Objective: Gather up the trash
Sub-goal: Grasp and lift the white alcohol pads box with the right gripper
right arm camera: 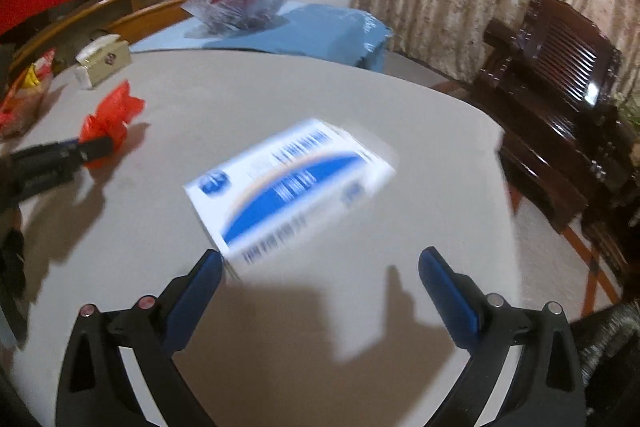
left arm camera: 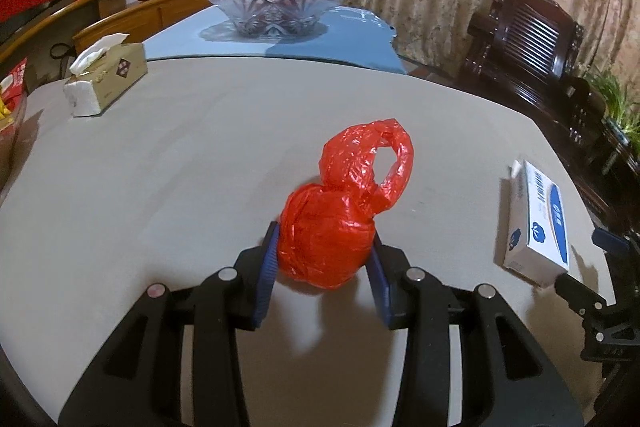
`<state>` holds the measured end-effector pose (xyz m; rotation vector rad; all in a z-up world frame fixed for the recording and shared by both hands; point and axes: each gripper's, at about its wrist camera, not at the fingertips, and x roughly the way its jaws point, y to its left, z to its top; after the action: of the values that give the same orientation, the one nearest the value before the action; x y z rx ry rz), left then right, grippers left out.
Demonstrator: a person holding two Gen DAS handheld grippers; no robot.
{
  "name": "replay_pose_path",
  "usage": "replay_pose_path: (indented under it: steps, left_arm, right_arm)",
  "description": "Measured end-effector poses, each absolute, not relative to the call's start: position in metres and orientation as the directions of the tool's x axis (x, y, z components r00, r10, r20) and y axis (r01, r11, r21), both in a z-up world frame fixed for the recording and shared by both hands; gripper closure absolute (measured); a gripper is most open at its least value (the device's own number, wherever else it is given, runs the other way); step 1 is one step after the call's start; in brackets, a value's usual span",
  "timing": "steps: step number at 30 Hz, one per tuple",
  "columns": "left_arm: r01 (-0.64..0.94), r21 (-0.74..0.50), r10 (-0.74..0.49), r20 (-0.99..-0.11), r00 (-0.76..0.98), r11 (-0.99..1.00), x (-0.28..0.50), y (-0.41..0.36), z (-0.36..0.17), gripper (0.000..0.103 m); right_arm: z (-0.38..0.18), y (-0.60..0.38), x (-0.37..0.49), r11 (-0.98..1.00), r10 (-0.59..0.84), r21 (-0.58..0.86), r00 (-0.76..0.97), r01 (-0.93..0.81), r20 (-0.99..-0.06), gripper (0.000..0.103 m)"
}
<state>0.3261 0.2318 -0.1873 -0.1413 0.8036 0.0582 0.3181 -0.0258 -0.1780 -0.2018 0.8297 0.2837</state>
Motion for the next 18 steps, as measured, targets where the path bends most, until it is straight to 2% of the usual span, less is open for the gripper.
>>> replay_pose_path:
  steps: [4, 13, 18]
  left_arm:
    - [-0.087, -0.105, -0.015, -0.724, 0.69, 0.991, 0.326, 0.22, -0.189, 0.063]
    - [-0.097, -0.094, -0.001, -0.721, 0.693, 0.991, 0.323, 0.225, -0.185, 0.063]
    - [-0.124, -0.096, 0.018, -0.72, 0.694, 0.988, 0.323, 0.24, -0.182, 0.063]
  right_arm:
    - [-0.177, -0.047, 0.313, 0.962, 0.128, -0.066, 0.649, -0.266, -0.75, 0.006]
    - [-0.168, -0.007, 0.328, 0.958, 0.259, 0.105, 0.648, -0.267, -0.716, 0.006]
    - [-0.181, 0.018, 0.346, 0.98, 0.181, 0.085, 0.636, -0.18, -0.75, 0.006]
